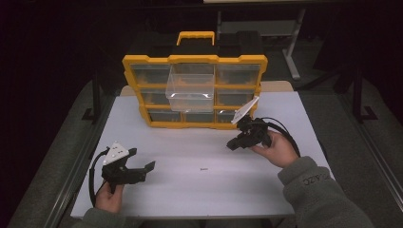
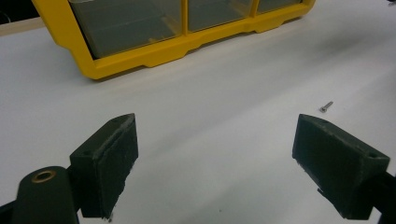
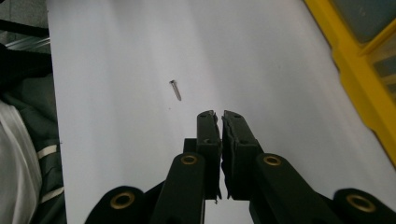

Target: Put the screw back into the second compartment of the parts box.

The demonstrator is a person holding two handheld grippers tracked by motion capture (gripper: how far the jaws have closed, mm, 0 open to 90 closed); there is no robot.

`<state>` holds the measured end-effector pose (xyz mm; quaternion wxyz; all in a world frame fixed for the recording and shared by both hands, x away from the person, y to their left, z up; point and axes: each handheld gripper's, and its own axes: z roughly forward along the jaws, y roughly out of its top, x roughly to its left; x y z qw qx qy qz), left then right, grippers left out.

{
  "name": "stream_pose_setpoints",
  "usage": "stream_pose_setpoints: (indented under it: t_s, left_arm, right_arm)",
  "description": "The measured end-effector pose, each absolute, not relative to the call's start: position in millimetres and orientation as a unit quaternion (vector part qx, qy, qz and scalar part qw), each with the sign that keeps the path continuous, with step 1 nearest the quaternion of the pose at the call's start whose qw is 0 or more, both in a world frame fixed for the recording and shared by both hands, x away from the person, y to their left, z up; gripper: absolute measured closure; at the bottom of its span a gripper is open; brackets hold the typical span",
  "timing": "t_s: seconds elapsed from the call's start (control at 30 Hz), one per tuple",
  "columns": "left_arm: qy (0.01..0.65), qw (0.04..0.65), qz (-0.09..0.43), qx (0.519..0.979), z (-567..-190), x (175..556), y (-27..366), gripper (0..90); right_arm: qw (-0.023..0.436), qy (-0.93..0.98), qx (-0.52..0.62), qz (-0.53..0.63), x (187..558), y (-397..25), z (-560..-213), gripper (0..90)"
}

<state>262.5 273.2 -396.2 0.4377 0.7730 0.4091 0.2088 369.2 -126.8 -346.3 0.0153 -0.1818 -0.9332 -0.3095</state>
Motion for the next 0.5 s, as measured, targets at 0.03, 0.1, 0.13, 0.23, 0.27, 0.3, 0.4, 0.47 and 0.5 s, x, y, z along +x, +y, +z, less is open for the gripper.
stream_pose_setpoints:
  t_s: [0.03, 0.1, 0.13, 0.23, 0.27, 0.3, 0.4, 0.47, 0.5]
  left_arm:
    - [0.409, 0.437, 0.209, 0.773, -396.2, 262.5, 273.2, 13.9]
    - [0.409, 0.437, 0.209, 0.773, -396.1, 262.4, 273.2, 13.9]
    - [0.409, 0.437, 0.209, 0.773, -396.1, 262.4, 273.2, 13.9]
    - [0.409, 0.437, 0.209, 0.774, -396.0, 262.3, 273.3, 13.9]
    - [0.408, 0.436, 0.209, 0.774, -396.0, 262.4, 273.4, 13.9]
    - [0.409, 0.438, 0.209, 0.773, -396.5, 262.5, 273.0, 13.9]
    - [0.408, 0.439, 0.211, 0.773, -396.4, 262.6, 273.1, 13.9]
    - [0.409, 0.437, 0.209, 0.773, -395.9, 262.3, 273.3, 13.9]
    - [0.409, 0.439, 0.21, 0.772, -396.2, 262.5, 273.3, 13.9]
  right_arm:
    - [0.014, -0.933, -0.182, -0.311, 369.9, -128.6, -343.2, 85.0]
    - [0.014, -0.931, -0.182, -0.315, 372.1, -134.0, -334.1, 85.0]
    - [0.014, -0.931, -0.182, -0.315, 372.1, -134.0, -334.1, 85.0]
    - [0.013, -0.93, -0.184, -0.318, 373.5, -138.2, -324.8, 85.0]
    - [0.012, -0.931, -0.183, -0.317, 374.0, -139.4, -321.3, 85.0]
    - [0.011, -0.931, -0.183, -0.316, 374.9, -141.0, -315.4, 85.0]
    - [0.01, -0.931, -0.183, -0.316, 376.5, -142.7, -308.7, 85.0]
    - [0.009, -0.93, -0.181, -0.319, 378.0, -143.9, -302.8, 85.0]
    - [0.009, -0.93, -0.179, -0.32, 378.5, -144.1, -300.7, 85.0]
